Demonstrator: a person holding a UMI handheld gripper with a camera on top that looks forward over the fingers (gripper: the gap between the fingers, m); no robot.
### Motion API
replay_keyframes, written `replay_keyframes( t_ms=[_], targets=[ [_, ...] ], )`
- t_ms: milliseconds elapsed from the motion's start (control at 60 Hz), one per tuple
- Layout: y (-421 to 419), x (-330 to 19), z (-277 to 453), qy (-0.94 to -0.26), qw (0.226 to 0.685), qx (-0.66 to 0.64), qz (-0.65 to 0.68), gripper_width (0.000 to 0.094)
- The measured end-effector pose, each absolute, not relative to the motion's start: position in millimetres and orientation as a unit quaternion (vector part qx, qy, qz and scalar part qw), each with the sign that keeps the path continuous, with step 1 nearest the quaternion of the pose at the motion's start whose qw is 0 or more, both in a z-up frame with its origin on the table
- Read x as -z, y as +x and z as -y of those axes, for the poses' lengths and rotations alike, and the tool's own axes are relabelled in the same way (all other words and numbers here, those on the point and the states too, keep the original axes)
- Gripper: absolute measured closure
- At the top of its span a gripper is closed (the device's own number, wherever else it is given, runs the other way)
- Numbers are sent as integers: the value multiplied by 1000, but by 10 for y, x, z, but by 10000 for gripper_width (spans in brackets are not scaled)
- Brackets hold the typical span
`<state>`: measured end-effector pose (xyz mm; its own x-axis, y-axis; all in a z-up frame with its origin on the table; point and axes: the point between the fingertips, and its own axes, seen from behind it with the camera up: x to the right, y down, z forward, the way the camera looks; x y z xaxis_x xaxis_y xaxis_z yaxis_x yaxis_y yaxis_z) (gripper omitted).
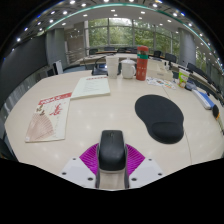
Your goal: Arrange mouse
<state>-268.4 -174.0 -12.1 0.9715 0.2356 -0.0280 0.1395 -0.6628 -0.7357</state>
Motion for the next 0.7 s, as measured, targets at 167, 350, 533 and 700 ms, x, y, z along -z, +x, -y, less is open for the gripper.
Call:
replay_keyframes(
  t_ms=[167, 350, 533, 700],
  targets=[
    [-2654, -427, 1538, -890, 435, -76, 116, 621],
    [-2150, -1253, 892, -861, 498, -75, 70, 622],
    [-1516, -1213, 199, -865, 499, -48, 34, 624],
    [-1258, -549, -63, -892, 450, -29, 36, 620]
  ],
)
